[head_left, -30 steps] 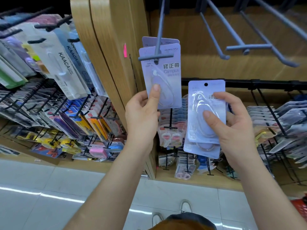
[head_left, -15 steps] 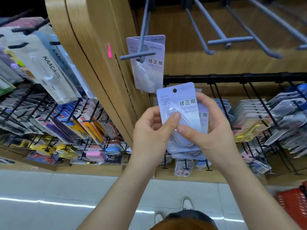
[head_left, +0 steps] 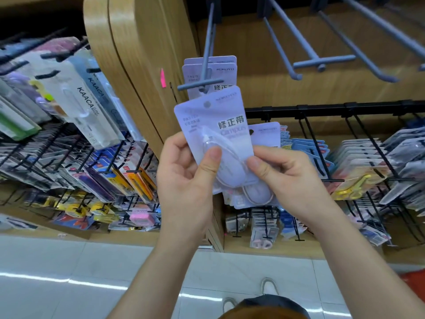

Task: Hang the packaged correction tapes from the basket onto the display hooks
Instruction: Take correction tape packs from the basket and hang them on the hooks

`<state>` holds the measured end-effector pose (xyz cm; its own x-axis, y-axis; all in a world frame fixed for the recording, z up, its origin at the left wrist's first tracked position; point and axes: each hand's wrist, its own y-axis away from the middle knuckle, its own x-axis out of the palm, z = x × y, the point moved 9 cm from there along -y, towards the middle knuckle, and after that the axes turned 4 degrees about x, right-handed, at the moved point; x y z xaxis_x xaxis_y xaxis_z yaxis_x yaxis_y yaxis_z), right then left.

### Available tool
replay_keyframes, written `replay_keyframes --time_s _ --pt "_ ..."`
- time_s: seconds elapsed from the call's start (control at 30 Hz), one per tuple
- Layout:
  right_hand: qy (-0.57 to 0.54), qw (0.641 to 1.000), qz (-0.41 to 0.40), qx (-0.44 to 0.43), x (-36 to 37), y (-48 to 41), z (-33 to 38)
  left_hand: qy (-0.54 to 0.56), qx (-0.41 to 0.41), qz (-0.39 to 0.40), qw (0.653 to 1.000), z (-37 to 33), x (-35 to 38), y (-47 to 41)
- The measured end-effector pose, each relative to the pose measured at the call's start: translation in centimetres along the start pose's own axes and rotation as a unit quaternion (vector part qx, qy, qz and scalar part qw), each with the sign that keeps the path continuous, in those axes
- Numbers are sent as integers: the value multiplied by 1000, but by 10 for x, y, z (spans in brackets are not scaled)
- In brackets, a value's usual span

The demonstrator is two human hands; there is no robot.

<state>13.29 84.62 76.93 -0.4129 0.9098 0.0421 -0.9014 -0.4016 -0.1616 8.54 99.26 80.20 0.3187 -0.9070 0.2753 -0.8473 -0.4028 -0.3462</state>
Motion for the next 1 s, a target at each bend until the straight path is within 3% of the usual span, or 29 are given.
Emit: replay_keyframes --time_s 0.23,0.5,0.77,1.0 --pt "15 999 -43 -27 6 -6 4 -20 -31 24 999 0 1 -16" --pt "-27 998 -48 4 10 0 5 -72 -21 18 997 -13 1 -17" --pt "56 998 -22 37 8 3 -3 -134 -42 -10 990 2 0 -36" --pt "67 987 -122 80 -15 7 -21 -149 -51 -31 987 20 12 -62"
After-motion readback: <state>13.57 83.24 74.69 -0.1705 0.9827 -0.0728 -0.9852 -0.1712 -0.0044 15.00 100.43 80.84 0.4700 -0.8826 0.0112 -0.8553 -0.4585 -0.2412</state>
